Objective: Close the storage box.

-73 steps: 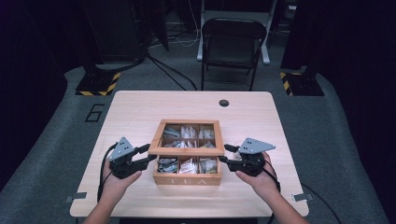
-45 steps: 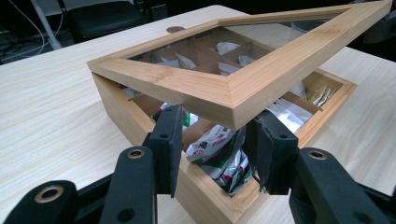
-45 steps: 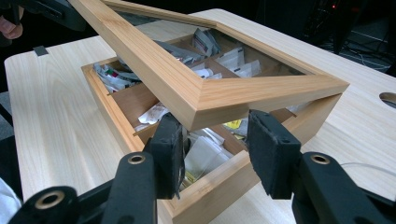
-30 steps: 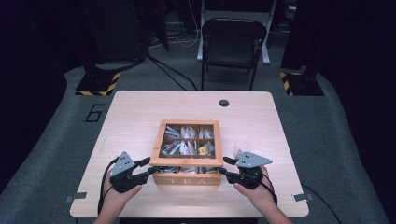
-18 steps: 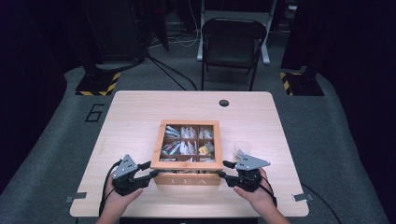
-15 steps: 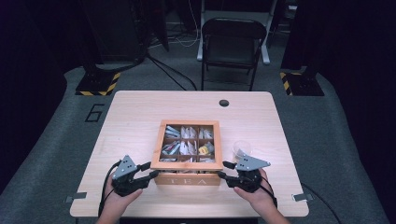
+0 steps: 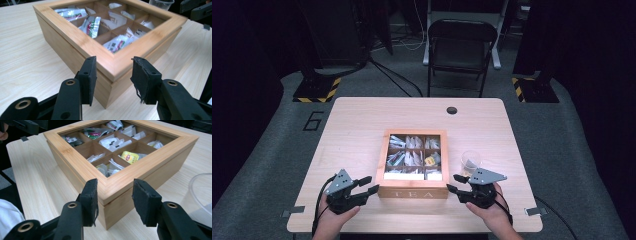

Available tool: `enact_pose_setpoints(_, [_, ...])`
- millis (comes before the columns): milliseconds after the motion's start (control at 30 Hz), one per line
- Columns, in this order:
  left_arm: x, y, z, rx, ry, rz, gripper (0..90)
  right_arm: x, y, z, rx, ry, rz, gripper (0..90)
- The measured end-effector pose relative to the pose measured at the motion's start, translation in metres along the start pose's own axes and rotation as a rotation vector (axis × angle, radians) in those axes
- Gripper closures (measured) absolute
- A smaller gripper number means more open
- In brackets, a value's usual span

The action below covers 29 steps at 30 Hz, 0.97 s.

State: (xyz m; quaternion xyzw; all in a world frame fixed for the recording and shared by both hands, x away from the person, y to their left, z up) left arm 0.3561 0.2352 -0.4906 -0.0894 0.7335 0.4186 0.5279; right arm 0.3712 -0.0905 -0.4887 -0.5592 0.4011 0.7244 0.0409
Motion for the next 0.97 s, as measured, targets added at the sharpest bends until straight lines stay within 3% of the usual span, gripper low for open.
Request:
enact_pose_setpoints(400, [-0.002,0.003,0.012,-0.008,0.028,-0.028,54.6,0.0,0.007,-0.016,0.04,-0.037,-0.038,53.3])
enact_pose_setpoints(667, [0.002,0.004,0.022,-0.019,0.05,-0.02,54.2,0.004,0.008,-0.025,0.057,-0.067,-0.038,52.6])
enact_pose_setpoints(833, [0.005,0.003,0.026,-0.02,0.073,-0.024,52.6,0.008,0.008,-0.026,0.061,-0.068,-0.029,48.6])
enact_pose_setpoints(967, [0.006,0.004,0.028,-0.017,0.066,-0.031,51.7,0.008,0.008,-0.023,0.048,-0.063,-0.043,44.0])
Point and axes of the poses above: each handheld gripper's, and its own axes: y roughly backward along the jaws, x roughly out of its underside, z roughly to its left, the point moved 7 cm from there along -y, roughly forward along the jaws, and after that the axes turned 4 degrees about z, right-handed, at the moved point
